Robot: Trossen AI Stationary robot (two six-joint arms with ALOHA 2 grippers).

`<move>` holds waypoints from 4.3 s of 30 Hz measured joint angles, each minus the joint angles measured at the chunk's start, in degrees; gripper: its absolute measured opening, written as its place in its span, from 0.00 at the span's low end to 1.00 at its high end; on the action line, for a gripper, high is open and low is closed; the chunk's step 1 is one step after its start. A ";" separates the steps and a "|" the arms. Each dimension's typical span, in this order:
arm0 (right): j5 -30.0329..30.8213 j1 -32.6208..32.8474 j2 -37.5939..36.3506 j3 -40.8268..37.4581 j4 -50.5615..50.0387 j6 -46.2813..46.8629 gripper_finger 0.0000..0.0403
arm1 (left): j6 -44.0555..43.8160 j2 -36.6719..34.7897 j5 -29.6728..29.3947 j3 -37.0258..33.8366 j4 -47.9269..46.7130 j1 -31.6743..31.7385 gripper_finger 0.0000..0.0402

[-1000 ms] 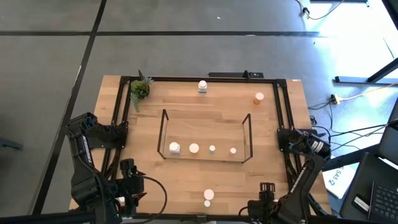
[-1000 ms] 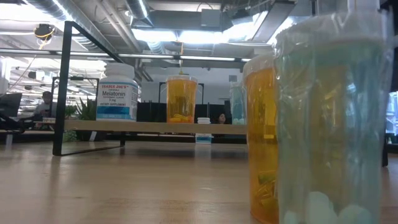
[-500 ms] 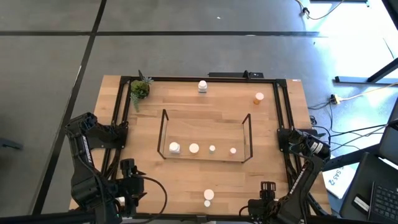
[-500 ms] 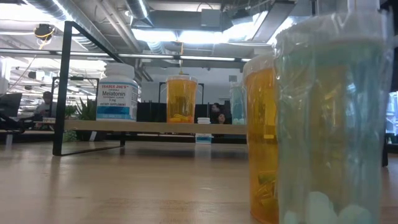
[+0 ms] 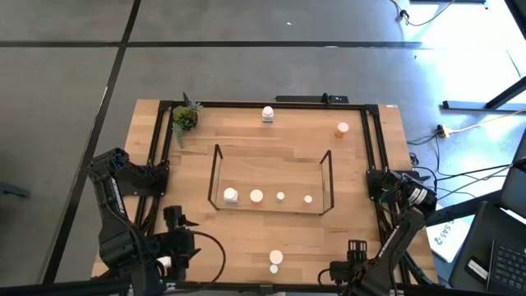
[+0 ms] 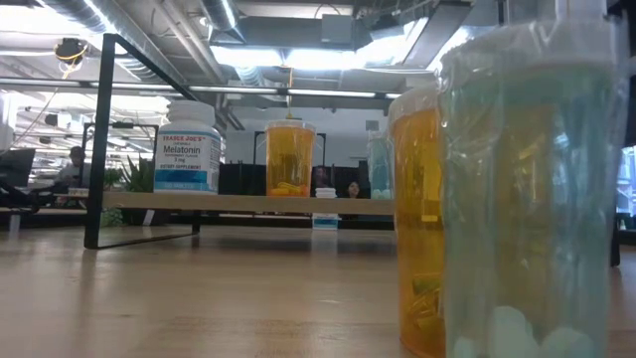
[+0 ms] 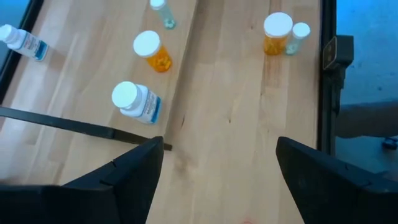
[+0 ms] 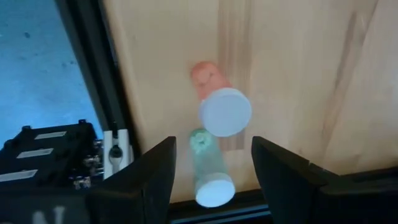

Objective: Pick and place medicine bottles onto shelf by color
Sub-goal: Put the bottom right pink pill bottle on the shelf aligned with the other pink pill bottle

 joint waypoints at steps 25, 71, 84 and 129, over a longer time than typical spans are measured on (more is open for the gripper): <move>4.32 0.00 -0.02 -0.17 2.69 -4.74 0.53 | 0.02 0.00 0.13 0.00 0.00 -0.07 0.76; 5.23 -2.51 -0.07 -6.65 12.23 9.28 0.28 | -0.02 0.02 0.13 0.00 0.01 -0.07 0.76; 5.22 -6.92 -0.04 3.65 11.51 5.79 0.28 | 0.01 0.02 0.13 0.00 0.02 -0.09 0.76; 13.74 -41.16 -0.61 36.35 -14.33 -31.19 0.29 | -0.11 0.04 -0.13 0.00 0.00 -0.09 0.76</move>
